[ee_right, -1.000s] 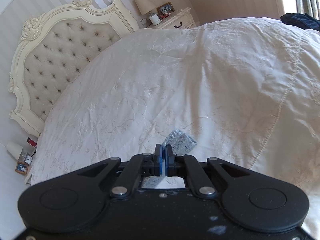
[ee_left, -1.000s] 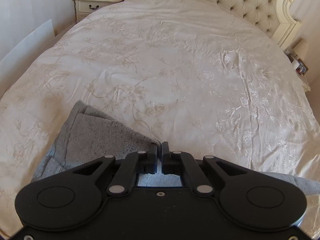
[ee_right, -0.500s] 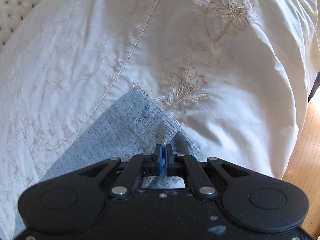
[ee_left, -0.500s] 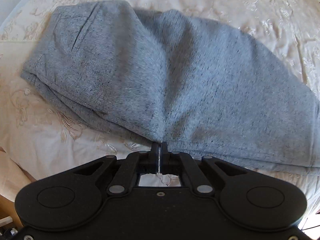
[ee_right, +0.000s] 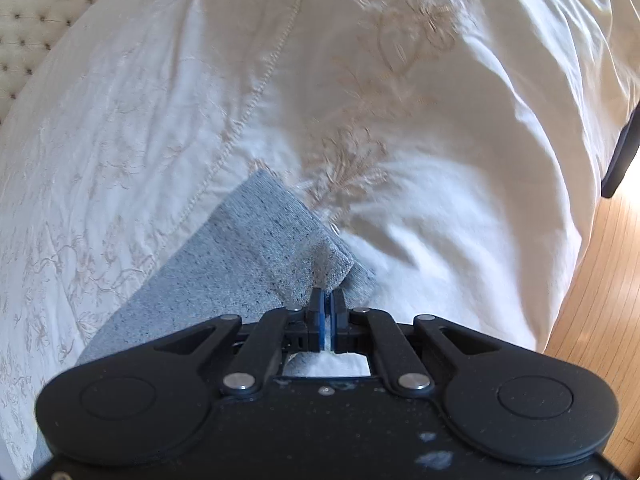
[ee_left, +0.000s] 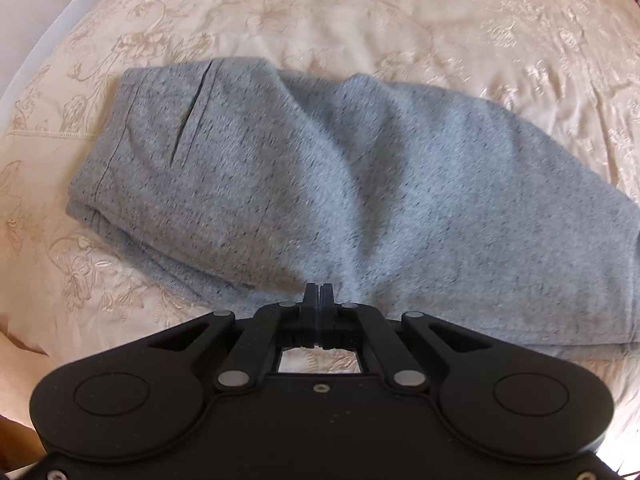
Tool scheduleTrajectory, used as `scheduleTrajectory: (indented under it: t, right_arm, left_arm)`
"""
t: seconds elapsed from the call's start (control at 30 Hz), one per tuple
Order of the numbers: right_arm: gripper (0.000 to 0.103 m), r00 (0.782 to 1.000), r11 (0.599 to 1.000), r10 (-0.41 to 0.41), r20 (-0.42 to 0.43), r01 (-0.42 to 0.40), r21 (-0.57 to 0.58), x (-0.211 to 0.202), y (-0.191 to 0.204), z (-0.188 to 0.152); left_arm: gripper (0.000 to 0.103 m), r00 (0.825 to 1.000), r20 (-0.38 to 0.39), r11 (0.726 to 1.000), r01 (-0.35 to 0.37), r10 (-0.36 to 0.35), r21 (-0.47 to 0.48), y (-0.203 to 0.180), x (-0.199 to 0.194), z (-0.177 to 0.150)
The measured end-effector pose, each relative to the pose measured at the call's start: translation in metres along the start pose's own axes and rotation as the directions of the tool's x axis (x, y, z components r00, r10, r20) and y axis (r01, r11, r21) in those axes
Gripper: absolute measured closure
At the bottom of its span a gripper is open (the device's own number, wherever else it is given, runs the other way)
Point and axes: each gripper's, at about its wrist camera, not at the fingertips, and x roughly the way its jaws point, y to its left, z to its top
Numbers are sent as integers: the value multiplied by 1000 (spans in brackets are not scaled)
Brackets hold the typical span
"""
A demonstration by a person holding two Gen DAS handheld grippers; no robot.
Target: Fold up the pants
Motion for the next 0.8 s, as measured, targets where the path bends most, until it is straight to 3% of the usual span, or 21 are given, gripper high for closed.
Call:
scheduleTrajectory:
  t: [0.13,0.23,0.47,0.57,0.63,0.8]
  right_arm:
    - [99,1000,999,-17,-6,16,-40,7,0,-4]
    - [99,1000,999,-13,-12,13,-49,13,-2,-4]
    - [99,999,995,4,-35,-7,-97,14,1,1]
    - [99,999,995,14,-45,-19,-102,14,1,3]
    - [99,999,994,20,-51,-25,-104,15,0,4]
    - [99,998,993,35,-58,-41,-115,14,-1,6]
  left_arm:
    - [102,1000,-18,1000,22,-22,-8,5,2,-14]
    - [92,999,-24,999,41,-42,-29,2,-1,-20]
    - [92,989,-17,967,141,-148,-212,5,-9,-30]
    - [91,986,-26,957,156,-167,-245,-5,-7,-34]
    - [85,981,-38,949,176,-192,-263,-17,-3,-38]
    - [84,962,-54,938,246,-266,-242,-60,1,-46]
